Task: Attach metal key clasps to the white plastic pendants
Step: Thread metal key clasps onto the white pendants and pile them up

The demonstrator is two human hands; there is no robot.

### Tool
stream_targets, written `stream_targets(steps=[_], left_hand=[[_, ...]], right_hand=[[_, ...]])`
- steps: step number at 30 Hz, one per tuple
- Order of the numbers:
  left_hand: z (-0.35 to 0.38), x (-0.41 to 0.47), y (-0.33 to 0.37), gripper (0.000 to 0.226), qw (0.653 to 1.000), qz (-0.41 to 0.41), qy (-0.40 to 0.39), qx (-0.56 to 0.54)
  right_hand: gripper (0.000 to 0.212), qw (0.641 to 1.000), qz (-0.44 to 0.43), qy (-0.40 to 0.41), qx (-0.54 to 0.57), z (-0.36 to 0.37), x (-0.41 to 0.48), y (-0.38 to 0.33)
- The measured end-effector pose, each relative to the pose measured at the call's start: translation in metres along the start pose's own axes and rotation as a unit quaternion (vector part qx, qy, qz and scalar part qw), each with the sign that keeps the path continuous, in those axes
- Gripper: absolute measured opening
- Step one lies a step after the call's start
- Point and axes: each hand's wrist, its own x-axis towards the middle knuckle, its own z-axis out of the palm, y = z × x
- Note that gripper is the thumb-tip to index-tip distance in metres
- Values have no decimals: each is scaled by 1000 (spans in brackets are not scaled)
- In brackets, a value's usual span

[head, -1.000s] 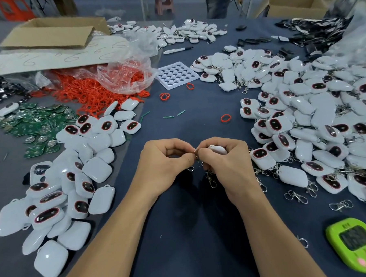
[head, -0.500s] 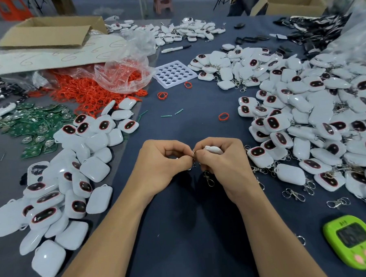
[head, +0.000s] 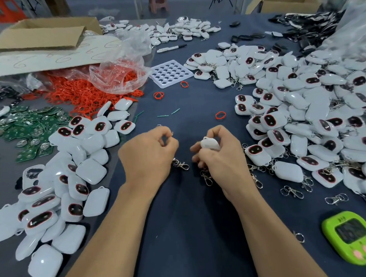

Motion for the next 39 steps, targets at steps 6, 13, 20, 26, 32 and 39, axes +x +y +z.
stream_targets(steps=[6, 13, 20, 26, 32, 39], left_hand=[[9, -1, 1, 9, 984, 81, -153, 52], [2, 1, -3, 10, 977, 95, -192, 7], [1, 4, -6, 15, 971, 89, -223, -22], [-1, 3, -5, 20, 968, 87, -232, -39], [-3, 3, -3, 17, 968, 88, -234, -31], [-4, 1, 0, 13, 970, 95, -224, -20]], right_hand=[[24, 997, -38, 35, -49, -1, 1, 3], [25, 998, -23, 48, -42, -1, 5, -1], [12, 995, -42, 41, -82, -4, 8, 2], [11, 991, -54, 42, -114, -4, 12, 6], [15, 984, -66, 56, -157, -3, 11, 7], [13, 975, -84, 58, -199, -3, 8, 4]])
